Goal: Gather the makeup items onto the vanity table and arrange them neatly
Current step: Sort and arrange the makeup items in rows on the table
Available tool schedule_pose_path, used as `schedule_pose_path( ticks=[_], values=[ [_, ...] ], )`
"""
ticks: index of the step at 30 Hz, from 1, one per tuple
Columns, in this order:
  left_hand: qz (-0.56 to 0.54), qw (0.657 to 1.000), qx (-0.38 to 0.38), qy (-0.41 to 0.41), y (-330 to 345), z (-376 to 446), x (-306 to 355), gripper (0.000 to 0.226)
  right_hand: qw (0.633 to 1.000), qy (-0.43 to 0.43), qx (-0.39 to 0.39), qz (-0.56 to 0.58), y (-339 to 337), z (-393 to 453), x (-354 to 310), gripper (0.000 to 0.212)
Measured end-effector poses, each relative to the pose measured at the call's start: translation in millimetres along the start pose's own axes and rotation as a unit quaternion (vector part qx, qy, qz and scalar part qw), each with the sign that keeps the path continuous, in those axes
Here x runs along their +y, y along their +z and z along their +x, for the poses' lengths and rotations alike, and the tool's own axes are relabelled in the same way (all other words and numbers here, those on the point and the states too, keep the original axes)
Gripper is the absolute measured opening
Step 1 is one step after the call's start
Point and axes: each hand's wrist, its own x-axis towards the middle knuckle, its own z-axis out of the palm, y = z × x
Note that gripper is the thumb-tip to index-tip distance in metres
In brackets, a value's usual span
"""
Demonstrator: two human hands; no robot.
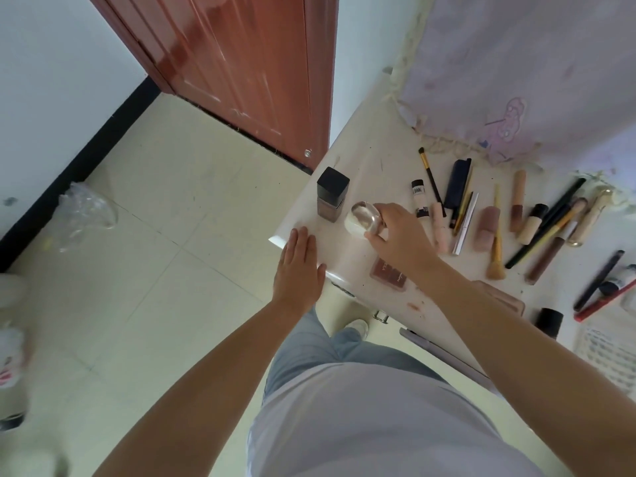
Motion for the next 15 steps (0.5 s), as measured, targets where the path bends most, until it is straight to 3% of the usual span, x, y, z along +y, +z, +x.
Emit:
schedule_pose_path(
  ticks=[5,9,15],
  values=[
    [0.024,1.0,-0.007,0.014,2.7,-0.6,-5.1,0.062,1.0,-0.009,-0.017,-0.007,1.2,-1.4,0.8,0.031],
    [0.028,0.999,-0.016,0.019,1.2,-1.2,-4.8,0.063,0.992,0.058,-0.107,-0.043,-3.3,-7.1,14.8,0.065],
    [0.031,0.999,-0.02,0.017,0.8,-1.0,-3.4,0.063,0.962,0.077,-0.181,-0.19,4.3,-39.3,29.1,0.079]
  ],
)
